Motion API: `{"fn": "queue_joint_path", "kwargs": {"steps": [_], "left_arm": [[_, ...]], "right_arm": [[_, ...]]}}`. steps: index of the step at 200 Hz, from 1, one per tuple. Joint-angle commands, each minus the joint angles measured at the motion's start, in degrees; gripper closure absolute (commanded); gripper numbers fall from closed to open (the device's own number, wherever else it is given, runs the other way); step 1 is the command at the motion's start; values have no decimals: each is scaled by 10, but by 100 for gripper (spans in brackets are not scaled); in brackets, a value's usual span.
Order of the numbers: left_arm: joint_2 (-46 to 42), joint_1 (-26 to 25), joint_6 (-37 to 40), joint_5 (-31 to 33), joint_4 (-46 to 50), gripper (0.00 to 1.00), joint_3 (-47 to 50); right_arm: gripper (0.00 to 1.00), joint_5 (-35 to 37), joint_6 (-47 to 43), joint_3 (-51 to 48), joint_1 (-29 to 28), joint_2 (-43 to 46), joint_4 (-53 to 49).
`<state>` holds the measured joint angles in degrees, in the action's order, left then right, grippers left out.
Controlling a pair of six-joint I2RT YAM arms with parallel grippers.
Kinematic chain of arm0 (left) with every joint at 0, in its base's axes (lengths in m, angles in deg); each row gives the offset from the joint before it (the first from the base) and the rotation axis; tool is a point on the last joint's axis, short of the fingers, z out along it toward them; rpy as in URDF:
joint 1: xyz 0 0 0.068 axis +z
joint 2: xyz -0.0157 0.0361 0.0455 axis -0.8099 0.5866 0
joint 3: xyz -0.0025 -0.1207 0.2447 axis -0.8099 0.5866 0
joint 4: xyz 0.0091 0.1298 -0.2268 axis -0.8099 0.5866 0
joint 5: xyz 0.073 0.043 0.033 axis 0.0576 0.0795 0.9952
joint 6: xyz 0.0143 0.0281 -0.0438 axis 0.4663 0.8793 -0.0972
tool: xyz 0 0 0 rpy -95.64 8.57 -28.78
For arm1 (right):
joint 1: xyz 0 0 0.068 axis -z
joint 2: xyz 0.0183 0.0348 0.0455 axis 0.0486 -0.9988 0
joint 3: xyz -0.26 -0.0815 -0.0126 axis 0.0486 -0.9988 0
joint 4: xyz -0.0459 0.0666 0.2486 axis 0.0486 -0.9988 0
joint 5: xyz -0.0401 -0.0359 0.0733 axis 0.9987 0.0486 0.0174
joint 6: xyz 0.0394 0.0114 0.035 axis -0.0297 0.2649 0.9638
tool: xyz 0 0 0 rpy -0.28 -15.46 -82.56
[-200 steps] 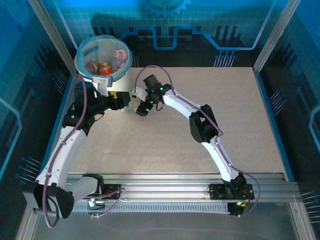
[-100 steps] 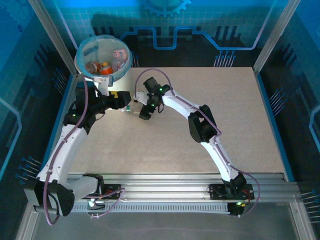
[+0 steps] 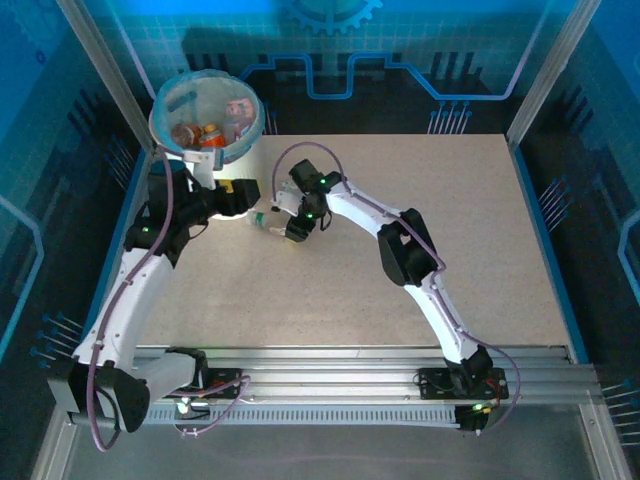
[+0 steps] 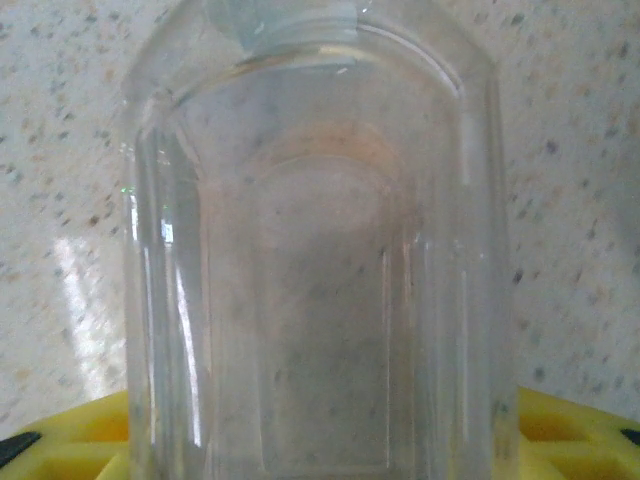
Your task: Put the plastic bottles in the bin
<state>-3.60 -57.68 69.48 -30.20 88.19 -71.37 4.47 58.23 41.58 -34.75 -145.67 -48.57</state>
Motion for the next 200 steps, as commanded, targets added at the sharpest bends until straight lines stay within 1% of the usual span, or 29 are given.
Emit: {"fn": "queue_joint_path", "kwargs": {"steps": [1, 35, 58, 80, 94, 116, 139, 154, 200], "left_arm": [[-17, 3, -17, 13, 15, 22, -31], [-28, 4, -29, 11, 56, 21, -61], [-31, 3, -51, 5, 83, 21, -76], [-28, 3, -82, -14, 109, 20, -86], [-30, 3, -103, -41, 117, 20, -84], [-34, 1, -130, -78, 120, 20, -79], [-50, -2, -147, -83, 116, 20, -59], [-59, -5, -157, -100, 110, 20, -47], [-65, -14, -217, -178, 47, 19, -11]], "right_arm": [[52, -11, 30, -64, -6, 91, 18], [53, 3, 68, -213, -13, 209, 72], [54, 20, 102, -301, -23, 289, 95], [54, 29, 134, -386, -37, 371, 126], [54, 25, 152, -430, -46, 419, 144], [55, 23, 175, -472, -58, 483, 152], [56, 9, 197, -512, -60, 561, 172], [57, -1, 210, -531, -60, 606, 179], [57, -31, 237, -554, -63, 702, 194]]}}
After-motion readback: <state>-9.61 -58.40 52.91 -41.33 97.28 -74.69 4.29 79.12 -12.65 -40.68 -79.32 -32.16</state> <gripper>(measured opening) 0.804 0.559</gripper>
